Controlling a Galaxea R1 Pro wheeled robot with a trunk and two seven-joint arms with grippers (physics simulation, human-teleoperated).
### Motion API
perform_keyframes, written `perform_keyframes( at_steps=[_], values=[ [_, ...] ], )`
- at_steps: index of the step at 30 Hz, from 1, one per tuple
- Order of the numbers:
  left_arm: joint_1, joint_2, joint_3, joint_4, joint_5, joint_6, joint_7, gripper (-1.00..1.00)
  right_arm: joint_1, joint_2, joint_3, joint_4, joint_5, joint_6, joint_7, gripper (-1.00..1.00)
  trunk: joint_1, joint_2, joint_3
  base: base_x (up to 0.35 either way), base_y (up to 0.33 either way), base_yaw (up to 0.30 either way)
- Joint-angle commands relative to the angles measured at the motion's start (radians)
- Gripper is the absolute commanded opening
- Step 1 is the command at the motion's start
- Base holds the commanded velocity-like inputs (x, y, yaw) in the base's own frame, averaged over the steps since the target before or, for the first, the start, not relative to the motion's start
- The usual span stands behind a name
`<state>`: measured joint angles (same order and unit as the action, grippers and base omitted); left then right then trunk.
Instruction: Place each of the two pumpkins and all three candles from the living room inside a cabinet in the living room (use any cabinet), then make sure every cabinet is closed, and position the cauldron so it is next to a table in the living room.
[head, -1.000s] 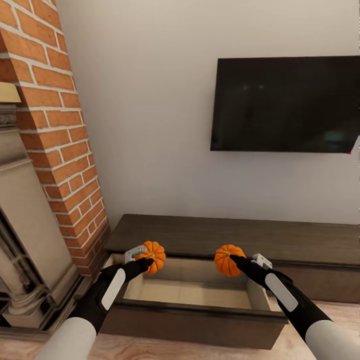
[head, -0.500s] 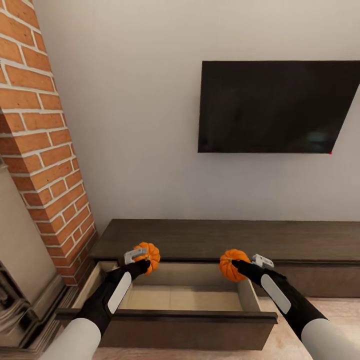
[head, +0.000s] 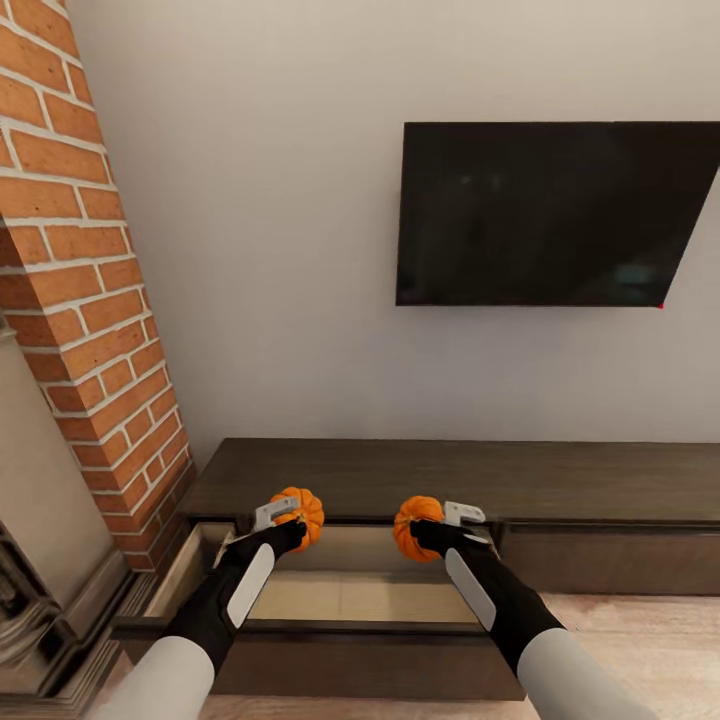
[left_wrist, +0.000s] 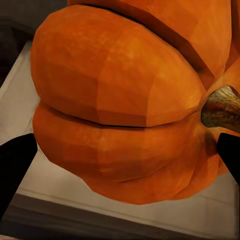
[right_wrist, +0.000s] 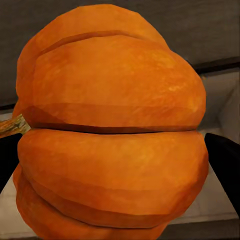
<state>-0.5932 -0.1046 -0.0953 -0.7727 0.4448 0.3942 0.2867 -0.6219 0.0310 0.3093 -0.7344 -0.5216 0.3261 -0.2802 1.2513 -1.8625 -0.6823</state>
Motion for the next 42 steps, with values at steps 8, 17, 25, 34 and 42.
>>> perform_keyframes(
  at_steps=[8,17,25,34,42],
  values=[
    [0.0,-0.017,-0.005,-0.006,0.003,0.01,0.011,-1.0,-0.001,0.019,0.019,0.001,0.004,0.002,-0.022,-1.0,0.0,-0.001,-0.001,0.0,0.0,0.0],
    [0.0,-0.015,-0.004,-0.012,0.002,0.005,0.012,-1.0,-0.001,0.02,0.064,0.001,0.005,0.002,-0.023,-1.0,0.0,-0.001,-0.001,0.081,0.0,0.0],
    [0.0,-0.015,-0.004,-0.011,0.003,0.002,0.011,-1.0,-0.001,0.02,0.072,0.001,0.005,0.002,-0.024,-1.0,0.0,-0.001,-0.001,0.15,0.0,0.0],
    [0.0,-0.015,-0.005,-0.009,0.003,0.0,0.01,-1.0,-0.001,0.02,0.073,0.002,0.005,0.002,-0.024,-1.0,0.0,-0.001,-0.001,0.099,0.0,0.0],
    [0.0,-0.016,-0.005,-0.011,0.003,0.0,0.009,-1.0,-0.001,0.02,0.073,0.003,0.005,0.002,-0.024,-1.0,0.0,-0.001,-0.001,0.142,0.02,0.0]
  ],
)
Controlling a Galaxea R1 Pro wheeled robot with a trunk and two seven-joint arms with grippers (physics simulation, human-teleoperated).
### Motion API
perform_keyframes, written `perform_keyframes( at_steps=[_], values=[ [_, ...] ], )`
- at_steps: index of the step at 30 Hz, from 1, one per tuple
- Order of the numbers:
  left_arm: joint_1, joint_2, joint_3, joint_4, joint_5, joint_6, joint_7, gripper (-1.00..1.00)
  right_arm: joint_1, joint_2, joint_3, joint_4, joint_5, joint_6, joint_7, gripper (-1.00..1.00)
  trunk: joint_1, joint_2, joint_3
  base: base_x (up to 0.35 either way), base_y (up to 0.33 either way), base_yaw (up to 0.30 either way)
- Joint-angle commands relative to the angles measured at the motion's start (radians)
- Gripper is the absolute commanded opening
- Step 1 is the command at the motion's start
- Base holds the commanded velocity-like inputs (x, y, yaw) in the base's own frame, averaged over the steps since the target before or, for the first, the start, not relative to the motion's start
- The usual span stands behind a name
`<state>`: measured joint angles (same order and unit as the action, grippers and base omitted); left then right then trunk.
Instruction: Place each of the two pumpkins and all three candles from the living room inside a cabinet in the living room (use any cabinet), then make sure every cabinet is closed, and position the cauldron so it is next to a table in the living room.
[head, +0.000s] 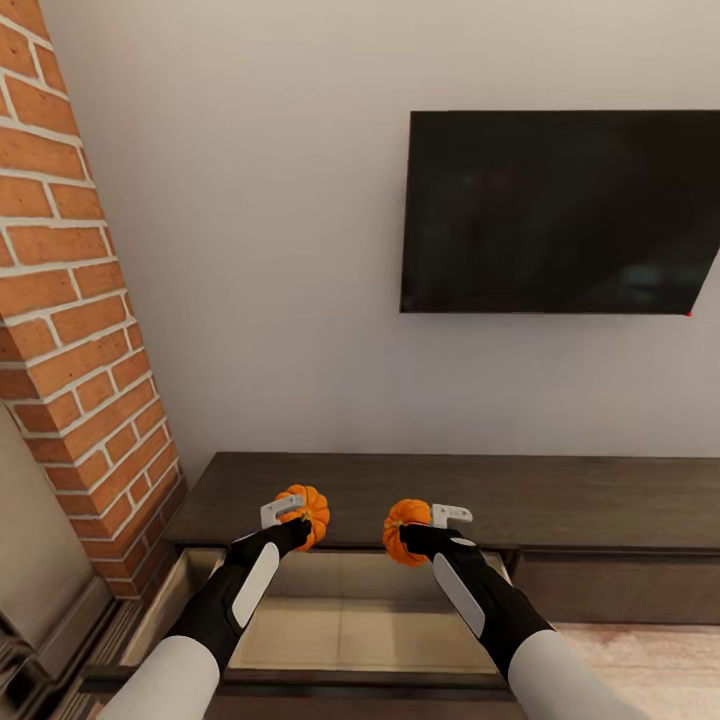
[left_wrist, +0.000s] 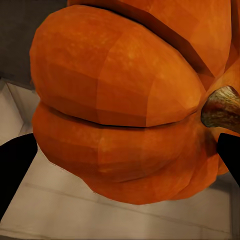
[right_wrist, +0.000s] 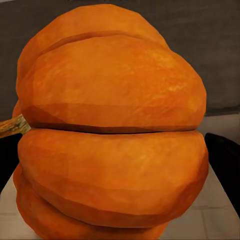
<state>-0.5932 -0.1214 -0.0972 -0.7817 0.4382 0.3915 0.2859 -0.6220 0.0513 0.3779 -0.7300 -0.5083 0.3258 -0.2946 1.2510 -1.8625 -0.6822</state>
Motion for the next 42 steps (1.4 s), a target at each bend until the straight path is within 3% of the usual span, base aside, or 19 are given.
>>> perform_keyframes(
  at_steps=[1,21,26,34,42],
  values=[
    [0.0,0.001,-0.004,-0.002,0.009,0.003,0.01,-1.0,-0.001,-0.001,0.004,-0.002,-0.009,0.002,-0.009,-1.0,0.0,-0.001,-0.001,0.2,0.005,0.0],
    [0.0,0.001,-0.004,-0.008,0.007,0.004,0.012,-1.0,-0.001,-0.001,0.004,-0.002,-0.009,0.006,-0.008,-1.0,0.0,-0.001,-0.001,0.091,0.0,0.0],
    [0.0,0.009,0.001,-0.012,0.01,0.011,0.014,-1.0,-0.001,-0.001,0.006,-0.002,-0.008,0.032,-0.008,-1.0,0.019,-0.036,-0.017,0.001,0.0,0.0],
    [0.001,0.007,0.005,-0.018,0.026,0.019,0.131,-1.0,-0.002,-0.001,0.005,-0.003,-0.006,0.107,-0.007,-1.0,0.05,-0.092,-0.042,0.0,0.0,0.0],
    [0.001,0.001,0.001,-0.014,0.027,0.02,0.142,-1.0,-0.002,-0.001,0.005,-0.003,-0.004,0.149,-0.008,-1.0,0.069,-0.127,-0.057,0.0,0.0,0.0]
  ],
)
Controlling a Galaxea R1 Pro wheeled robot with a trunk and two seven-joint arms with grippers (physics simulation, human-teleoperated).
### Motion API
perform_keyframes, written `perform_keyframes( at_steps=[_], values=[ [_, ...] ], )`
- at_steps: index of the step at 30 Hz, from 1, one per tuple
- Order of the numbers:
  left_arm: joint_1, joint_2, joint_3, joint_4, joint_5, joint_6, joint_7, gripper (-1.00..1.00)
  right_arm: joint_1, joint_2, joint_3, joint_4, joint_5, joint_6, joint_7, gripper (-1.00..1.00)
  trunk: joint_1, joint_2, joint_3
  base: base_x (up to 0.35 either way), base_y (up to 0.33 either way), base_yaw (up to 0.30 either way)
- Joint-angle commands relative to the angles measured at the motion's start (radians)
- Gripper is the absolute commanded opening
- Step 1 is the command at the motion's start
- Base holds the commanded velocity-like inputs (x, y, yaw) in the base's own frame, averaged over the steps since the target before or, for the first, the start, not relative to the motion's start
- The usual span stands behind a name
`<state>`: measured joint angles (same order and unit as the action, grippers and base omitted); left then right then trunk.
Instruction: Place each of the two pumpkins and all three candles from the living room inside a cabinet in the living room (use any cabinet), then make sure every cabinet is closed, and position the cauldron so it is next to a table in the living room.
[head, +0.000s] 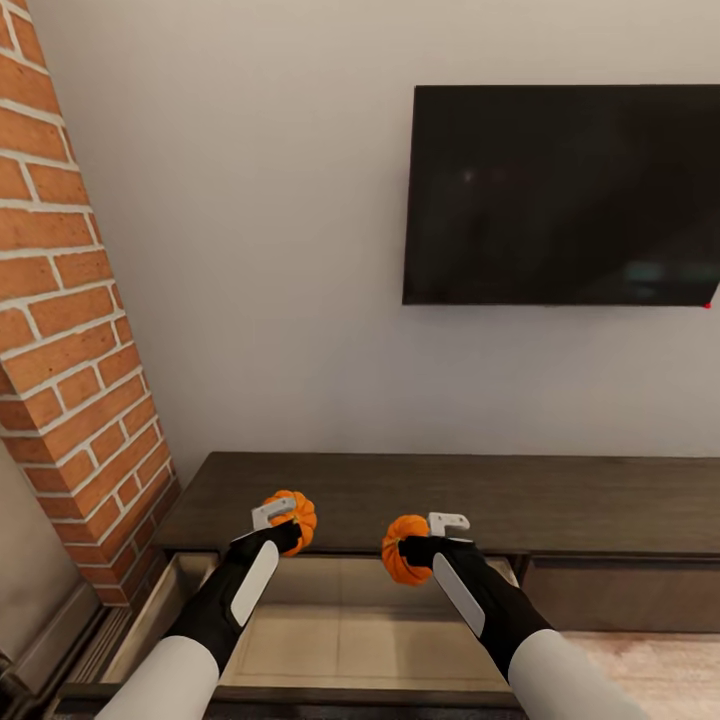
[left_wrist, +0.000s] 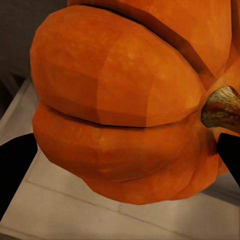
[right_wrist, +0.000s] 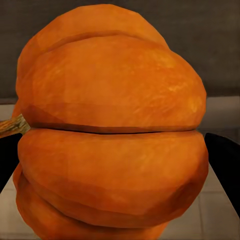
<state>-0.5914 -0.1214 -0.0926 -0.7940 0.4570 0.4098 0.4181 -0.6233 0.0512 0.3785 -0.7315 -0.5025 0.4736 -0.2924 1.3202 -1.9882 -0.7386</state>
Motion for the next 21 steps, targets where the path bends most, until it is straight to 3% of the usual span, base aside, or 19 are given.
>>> perform_keyframes(
  at_steps=[1,6,9,14,17,21],
  values=[
    [-0.001,-0.001,-0.004,-0.001,0.008,0.002,0.011,-1.0,-0.001,-0.001,0.004,-0.002,-0.01,0.003,-0.01,-1.0,0.004,-0.008,-0.004,0.0,0.0,0.0],
    [-0.001,-0.003,-0.005,-0.001,0.011,0.009,0.012,-1.0,-0.001,-0.001,0.005,-0.002,-0.01,0.007,-0.01,-1.0,0.023,-0.043,-0.02,0.0,0.0,0.0],
    [-0.001,-0.004,-0.005,-0.002,0.01,0.055,0.016,-1.0,-0.001,-0.001,0.005,-0.002,-0.01,0.008,-0.01,-1.0,0.034,-0.064,-0.029,0.0,0.0,0.0],
    [-0.001,-0.003,-0.003,0.0,0.012,0.116,0.077,-1.0,-0.001,0.011,0.005,-0.002,-0.011,0.008,-0.013,-1.0,0.054,-0.099,-0.045,0.0,0.0,0.0],
    [-0.001,0.0,0.003,0.029,0.045,0.121,0.097,-1.0,-0.001,0.038,0.006,-0.002,-0.012,0.008,-0.041,-1.0,0.065,-0.12,-0.054,0.0,0.0,0.0],
    [-0.001,0.001,0.002,0.045,0.077,0.122,0.102,-1.0,-0.001,0.049,0.008,-0.002,-0.013,0.008,-0.061,-1.0,0.08,-0.148,-0.067,0.0,0.0,0.0]
  ],
)
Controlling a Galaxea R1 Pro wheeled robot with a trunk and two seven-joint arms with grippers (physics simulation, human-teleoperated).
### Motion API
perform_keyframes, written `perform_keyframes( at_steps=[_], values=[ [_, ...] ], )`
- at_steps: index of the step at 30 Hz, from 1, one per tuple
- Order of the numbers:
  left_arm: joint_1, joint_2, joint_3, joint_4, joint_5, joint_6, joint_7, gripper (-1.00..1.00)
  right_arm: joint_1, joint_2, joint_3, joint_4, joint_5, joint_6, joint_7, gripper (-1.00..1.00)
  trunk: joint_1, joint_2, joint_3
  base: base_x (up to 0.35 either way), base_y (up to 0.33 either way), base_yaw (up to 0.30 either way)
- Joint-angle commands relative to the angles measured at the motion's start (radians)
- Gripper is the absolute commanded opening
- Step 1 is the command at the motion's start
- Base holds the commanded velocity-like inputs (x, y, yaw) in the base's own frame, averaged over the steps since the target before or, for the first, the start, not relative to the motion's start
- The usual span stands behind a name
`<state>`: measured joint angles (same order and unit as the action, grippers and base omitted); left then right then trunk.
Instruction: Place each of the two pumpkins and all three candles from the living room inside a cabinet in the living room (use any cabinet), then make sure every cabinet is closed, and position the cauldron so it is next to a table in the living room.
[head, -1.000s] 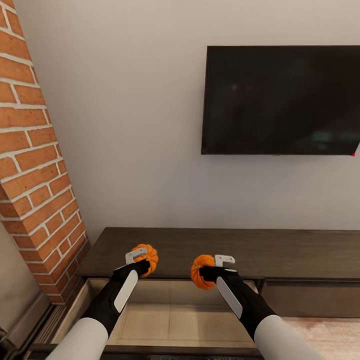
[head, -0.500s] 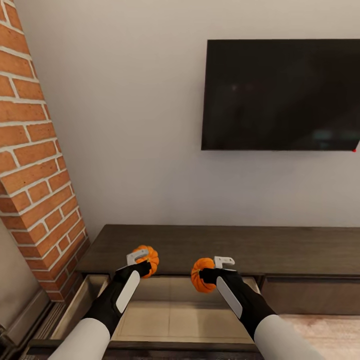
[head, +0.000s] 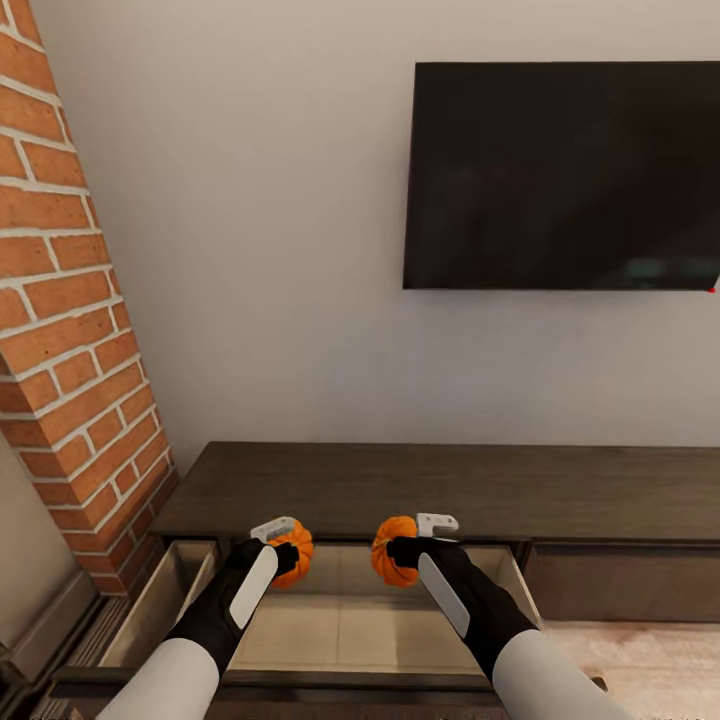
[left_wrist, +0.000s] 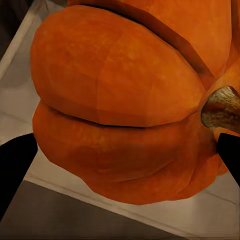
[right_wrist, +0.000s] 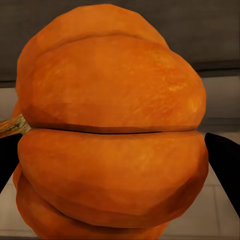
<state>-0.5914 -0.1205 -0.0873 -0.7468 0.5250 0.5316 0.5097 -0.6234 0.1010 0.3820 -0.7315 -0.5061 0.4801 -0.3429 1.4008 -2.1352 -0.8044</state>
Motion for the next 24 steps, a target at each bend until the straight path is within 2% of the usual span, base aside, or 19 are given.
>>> perform_keyframes(
  at_steps=[1,24],
  values=[
    [-0.001,0.001,-0.003,0.0,0.013,0.001,0.011,-1.0,-0.001,0.0,0.004,-0.002,-0.009,0.002,-0.012,-1.0,0.004,-0.008,-0.004,0.0,0.0,0.0],
    [-0.001,0.007,-0.009,0.025,0.016,0.007,0.012,-1.0,-0.001,0.002,0.005,-0.002,-0.01,0.0,-0.016,-1.0,0.092,-0.169,-0.076,0.0,0.0,0.0]
  ],
)
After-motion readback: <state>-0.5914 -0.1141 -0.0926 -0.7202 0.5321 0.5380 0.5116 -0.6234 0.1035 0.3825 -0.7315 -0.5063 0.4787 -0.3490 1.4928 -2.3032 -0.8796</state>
